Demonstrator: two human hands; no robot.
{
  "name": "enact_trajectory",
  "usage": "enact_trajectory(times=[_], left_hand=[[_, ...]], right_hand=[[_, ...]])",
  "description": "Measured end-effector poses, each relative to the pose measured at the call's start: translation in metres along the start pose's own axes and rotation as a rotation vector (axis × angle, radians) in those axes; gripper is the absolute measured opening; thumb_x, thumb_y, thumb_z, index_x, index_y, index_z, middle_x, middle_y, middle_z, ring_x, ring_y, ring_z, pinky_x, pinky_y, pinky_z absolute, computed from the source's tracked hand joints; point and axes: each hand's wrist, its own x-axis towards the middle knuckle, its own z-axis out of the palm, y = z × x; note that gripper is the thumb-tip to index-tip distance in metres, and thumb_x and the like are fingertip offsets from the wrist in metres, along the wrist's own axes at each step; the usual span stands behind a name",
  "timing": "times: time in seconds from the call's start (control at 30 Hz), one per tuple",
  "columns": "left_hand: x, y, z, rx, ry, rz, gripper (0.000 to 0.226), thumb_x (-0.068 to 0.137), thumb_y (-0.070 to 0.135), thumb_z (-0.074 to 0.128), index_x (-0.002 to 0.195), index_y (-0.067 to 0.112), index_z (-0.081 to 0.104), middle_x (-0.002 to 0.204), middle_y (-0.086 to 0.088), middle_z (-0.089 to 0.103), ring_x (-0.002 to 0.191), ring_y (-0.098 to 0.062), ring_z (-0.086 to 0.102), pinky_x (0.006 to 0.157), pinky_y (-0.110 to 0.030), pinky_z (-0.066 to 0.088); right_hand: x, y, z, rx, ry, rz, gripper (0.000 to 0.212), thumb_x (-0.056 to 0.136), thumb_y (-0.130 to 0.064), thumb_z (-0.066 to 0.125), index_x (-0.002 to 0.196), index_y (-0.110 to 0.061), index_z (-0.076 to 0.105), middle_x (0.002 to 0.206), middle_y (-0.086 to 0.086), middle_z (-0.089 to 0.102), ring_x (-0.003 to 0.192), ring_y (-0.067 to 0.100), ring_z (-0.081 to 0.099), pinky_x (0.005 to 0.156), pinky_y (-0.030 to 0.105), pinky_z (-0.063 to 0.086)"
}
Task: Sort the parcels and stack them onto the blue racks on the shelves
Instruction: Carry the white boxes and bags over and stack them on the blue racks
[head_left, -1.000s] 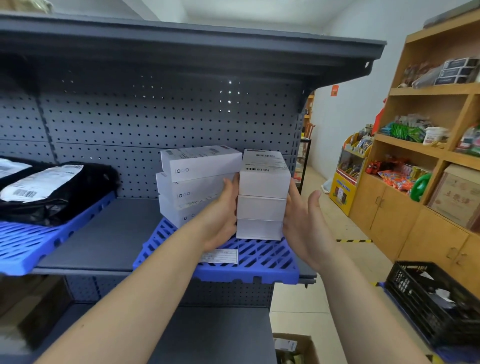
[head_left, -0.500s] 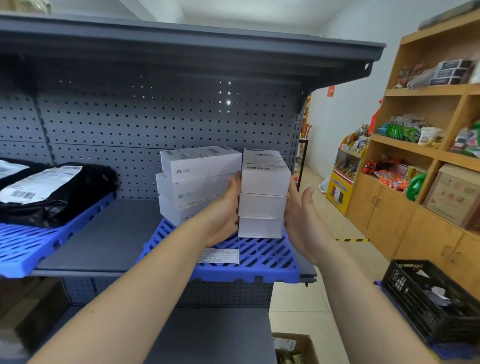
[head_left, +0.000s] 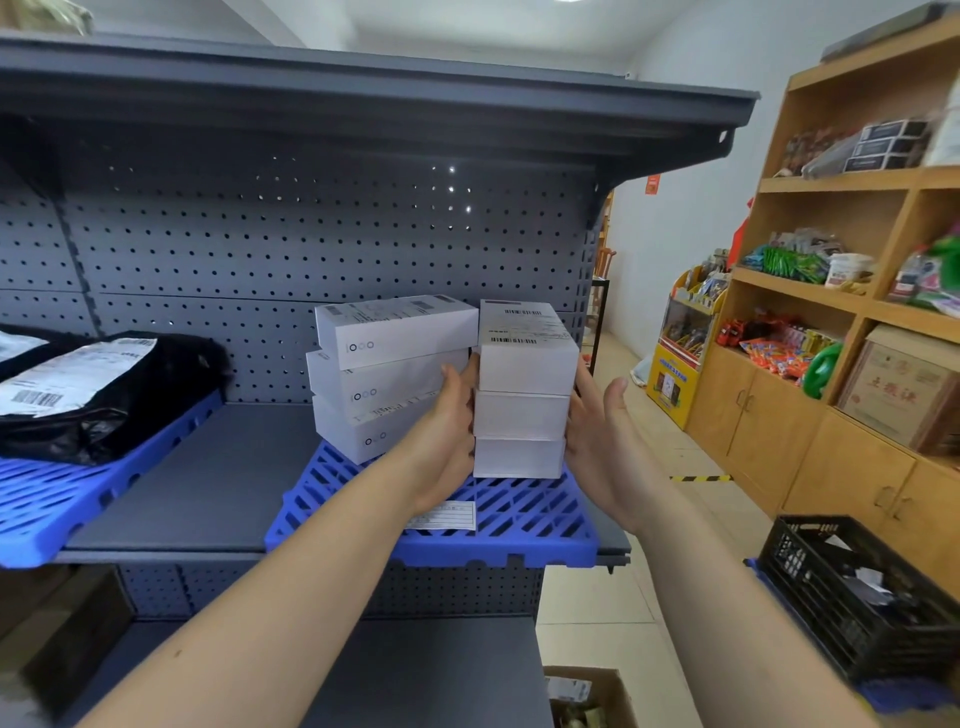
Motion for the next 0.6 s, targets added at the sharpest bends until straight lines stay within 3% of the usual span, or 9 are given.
enact_trajectory(times=[0.17,0.3,0.47,0.6], left_hand=[[-0.001,-0.002,-0.002,0.023,0.002,0.017,0.053,0.095,0.061,0.01,0.146,0.05,0.021,0.135,0.02,0.048,0.12,-0.004,0.049,0.085,-0.024,0.053],[0.0,-0.005,-0.002,0.034,0.009,0.035,0.054,0.094,0.061,0.011,0.147,0.049,0.02,0.147,0.015,0.041,0.131,-0.01,0.043,0.098,-0.031,0.046],[0.0,-0.008,0.0,0.098,0.019,0.06,0.057,0.093,0.062,0.013,0.148,0.047,0.015,0.15,0.015,0.036,0.135,-0.008,0.038,0.101,-0.028,0.043],[0.001,-0.013,-0.001,0.153,0.028,0.059,0.062,0.086,0.074,0.02,0.145,0.056,0.01,0.152,0.016,0.032,0.136,-0.006,0.035,0.113,-0.039,0.032]], right_hand=[[-0.002,0.001,-0.002,0.045,0.039,0.001,0.061,0.092,-0.064,0.013,0.149,-0.042,0.021,0.147,-0.014,0.043,0.133,0.008,0.042,0.103,0.034,0.042],[-0.005,-0.002,-0.001,0.077,0.066,-0.005,0.057,0.095,-0.06,0.01,0.145,-0.042,0.03,0.14,-0.013,0.051,0.127,0.009,0.05,0.095,0.031,0.049],[-0.008,-0.005,-0.002,0.073,0.075,-0.011,0.057,0.092,-0.062,0.013,0.144,-0.045,0.029,0.139,-0.014,0.051,0.127,0.009,0.051,0.093,0.028,0.051],[-0.01,-0.005,-0.002,0.011,0.076,-0.005,0.054,0.093,-0.061,0.009,0.141,-0.047,0.03,0.137,-0.021,0.051,0.128,0.004,0.048,0.098,0.026,0.046]])
